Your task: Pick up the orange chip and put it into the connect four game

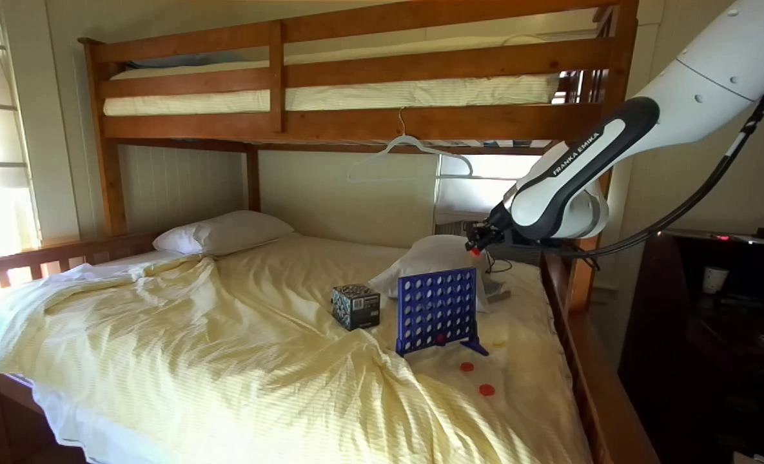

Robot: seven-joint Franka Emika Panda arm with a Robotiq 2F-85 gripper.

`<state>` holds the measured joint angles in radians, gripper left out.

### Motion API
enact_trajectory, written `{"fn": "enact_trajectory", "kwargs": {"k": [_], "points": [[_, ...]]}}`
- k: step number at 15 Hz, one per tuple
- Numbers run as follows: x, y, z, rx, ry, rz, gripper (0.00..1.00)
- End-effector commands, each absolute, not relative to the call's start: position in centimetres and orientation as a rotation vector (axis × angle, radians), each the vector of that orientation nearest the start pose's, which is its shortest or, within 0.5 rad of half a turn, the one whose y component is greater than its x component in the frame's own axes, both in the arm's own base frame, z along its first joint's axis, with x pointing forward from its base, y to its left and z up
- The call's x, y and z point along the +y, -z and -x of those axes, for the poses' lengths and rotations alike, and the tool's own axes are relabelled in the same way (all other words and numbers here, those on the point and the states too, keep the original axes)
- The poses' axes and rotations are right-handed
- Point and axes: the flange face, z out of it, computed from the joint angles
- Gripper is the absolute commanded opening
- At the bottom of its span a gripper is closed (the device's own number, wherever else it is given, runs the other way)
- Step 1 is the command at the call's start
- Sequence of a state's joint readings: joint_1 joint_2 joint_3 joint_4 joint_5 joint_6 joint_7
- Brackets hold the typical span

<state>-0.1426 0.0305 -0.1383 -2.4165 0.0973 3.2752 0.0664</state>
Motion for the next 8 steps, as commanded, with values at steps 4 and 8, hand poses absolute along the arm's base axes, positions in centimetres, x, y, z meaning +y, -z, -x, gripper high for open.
{"fn": "enact_trajectory", "kwargs": {"k": [4, 8], "points": [[-15.4, -38.2, -52.6, 0.658, 1.486, 2.782, 0.1], [-14.4, -37.2, -53.2, 0.619, 1.586, 2.747, 0.1]]}}
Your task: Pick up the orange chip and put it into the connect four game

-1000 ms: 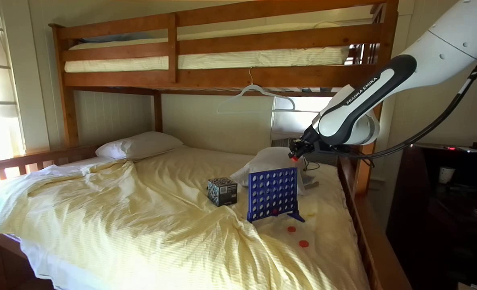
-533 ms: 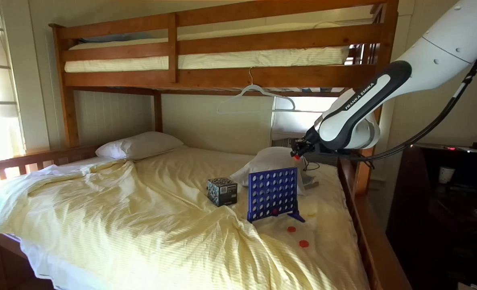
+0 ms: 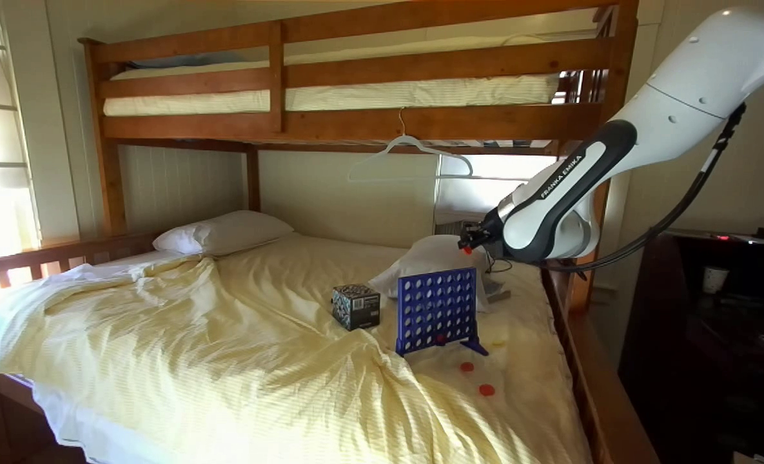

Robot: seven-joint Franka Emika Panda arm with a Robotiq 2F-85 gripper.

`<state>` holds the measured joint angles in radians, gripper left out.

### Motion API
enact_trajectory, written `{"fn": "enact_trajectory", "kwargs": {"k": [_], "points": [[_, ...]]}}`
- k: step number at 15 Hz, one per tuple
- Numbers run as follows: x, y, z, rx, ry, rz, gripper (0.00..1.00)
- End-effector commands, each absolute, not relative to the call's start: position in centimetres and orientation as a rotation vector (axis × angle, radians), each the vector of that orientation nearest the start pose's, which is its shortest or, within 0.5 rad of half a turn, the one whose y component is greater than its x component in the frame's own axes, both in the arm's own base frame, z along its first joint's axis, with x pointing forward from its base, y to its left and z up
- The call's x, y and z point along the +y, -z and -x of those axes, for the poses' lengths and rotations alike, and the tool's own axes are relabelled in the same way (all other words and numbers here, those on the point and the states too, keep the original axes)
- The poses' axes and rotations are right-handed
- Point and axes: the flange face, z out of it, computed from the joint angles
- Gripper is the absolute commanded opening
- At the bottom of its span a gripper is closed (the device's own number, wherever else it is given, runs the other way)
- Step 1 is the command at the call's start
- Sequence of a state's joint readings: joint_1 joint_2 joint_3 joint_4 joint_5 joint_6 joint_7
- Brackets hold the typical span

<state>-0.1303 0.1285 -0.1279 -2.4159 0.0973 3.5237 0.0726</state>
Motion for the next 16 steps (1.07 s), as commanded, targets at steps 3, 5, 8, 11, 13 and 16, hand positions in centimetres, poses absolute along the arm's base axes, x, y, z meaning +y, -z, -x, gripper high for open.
{"fn": "enact_trajectory", "kwargs": {"k": [3, 5, 8, 11, 13, 16], "points": [[-14.1, -36.3, -53.3, 0.61, 1.65, 2.731, 0.1], [-14.0, -35.8, -53.4, 0.609, 1.684, 2.717, 0.1], [-13.9, -35.3, -53.5, 0.594, 1.721, 2.701, 0.1], [-13.6, -34.7, -53.5, 0.575, 1.753, 2.692, 0.1], [-13.4, -34.3, -53.5, 0.559, 1.767, 2.691, 0.1], [-13.1, -33.6, -53.6, 0.54, 1.783, 2.692, 0.1]]}}
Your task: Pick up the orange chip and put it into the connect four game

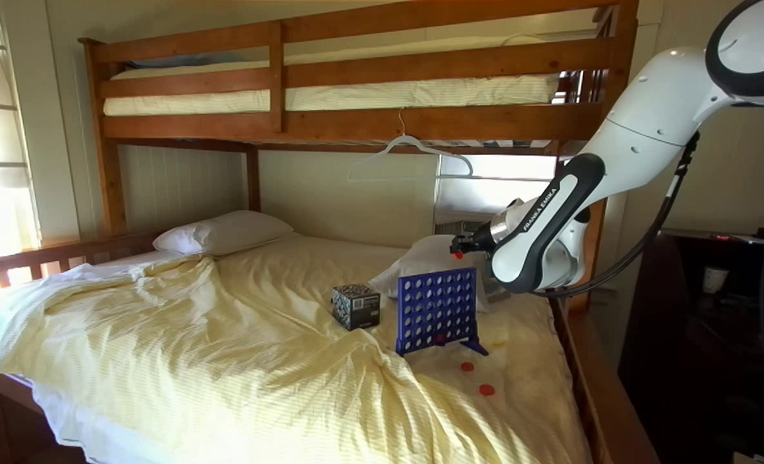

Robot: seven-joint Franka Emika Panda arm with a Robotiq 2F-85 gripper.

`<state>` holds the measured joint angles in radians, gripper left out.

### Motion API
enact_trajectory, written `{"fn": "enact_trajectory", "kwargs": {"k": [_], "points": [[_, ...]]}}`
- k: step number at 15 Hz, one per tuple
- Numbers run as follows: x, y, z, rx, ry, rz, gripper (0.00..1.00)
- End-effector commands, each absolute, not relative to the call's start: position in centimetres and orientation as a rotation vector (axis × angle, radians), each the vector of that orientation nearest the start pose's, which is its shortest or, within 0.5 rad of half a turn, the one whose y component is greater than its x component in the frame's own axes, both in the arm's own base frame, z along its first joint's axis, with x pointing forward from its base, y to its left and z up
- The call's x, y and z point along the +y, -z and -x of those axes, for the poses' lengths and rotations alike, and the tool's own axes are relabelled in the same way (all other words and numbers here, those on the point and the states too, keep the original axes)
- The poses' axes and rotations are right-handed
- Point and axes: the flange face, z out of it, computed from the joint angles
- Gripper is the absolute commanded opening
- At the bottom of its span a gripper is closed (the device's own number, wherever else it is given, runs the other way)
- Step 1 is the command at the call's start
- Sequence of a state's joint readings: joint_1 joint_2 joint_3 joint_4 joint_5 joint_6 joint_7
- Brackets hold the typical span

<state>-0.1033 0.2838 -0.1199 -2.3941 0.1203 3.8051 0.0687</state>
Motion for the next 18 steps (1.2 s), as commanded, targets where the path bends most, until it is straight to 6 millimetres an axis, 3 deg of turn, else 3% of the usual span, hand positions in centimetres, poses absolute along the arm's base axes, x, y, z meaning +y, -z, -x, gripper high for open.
{"fn": "enact_trajectory", "kwargs": {"k": [1, 18], "points": [[-13.0, -33.4, -53.7, 0.537, 1.793, 2.692, 0.1], [-12.8, -31.5, -54.4, 0.566, 1.824, 2.688, 0.1]]}}
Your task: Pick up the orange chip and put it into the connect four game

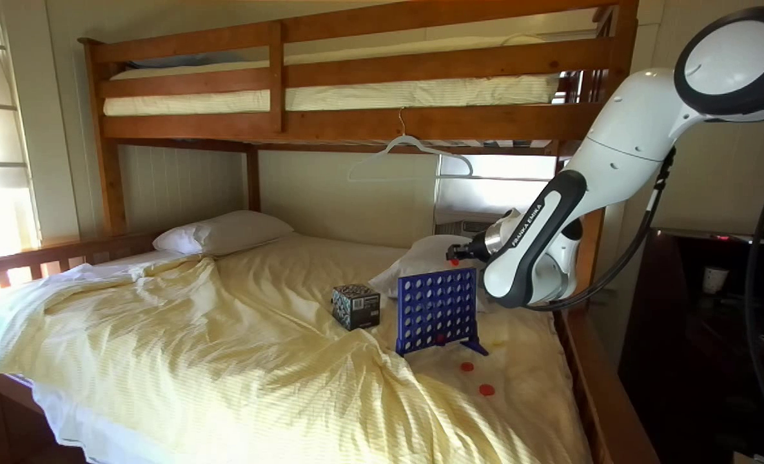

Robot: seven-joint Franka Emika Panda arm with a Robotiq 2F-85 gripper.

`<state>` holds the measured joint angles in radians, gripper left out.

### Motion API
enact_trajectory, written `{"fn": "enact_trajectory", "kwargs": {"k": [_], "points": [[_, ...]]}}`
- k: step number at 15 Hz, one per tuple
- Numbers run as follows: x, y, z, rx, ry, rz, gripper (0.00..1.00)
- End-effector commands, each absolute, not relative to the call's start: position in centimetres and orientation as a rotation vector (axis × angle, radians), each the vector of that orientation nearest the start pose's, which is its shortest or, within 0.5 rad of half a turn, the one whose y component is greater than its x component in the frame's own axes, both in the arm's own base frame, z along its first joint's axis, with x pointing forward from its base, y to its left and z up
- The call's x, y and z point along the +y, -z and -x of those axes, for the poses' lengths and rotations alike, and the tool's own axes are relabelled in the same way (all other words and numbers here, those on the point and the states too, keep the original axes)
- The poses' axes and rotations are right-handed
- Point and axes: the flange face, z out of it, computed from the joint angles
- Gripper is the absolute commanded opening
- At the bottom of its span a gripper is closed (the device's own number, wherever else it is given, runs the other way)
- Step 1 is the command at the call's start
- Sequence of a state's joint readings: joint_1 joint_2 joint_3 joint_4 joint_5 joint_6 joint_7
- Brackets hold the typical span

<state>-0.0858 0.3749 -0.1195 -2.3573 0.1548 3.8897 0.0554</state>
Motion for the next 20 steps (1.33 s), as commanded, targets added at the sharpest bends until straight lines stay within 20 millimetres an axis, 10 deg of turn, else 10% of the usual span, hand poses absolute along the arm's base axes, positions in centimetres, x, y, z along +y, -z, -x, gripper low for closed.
{"fn": "enact_trajectory", "kwargs": {"k": [1, 20], "points": [[-12.77, -31.42, -54.47, 0.565, 1.824, 2.688, 0.1], [-11.84, -30.61, -55.47, 0.597, 1.831, 2.679, 0.1]]}}
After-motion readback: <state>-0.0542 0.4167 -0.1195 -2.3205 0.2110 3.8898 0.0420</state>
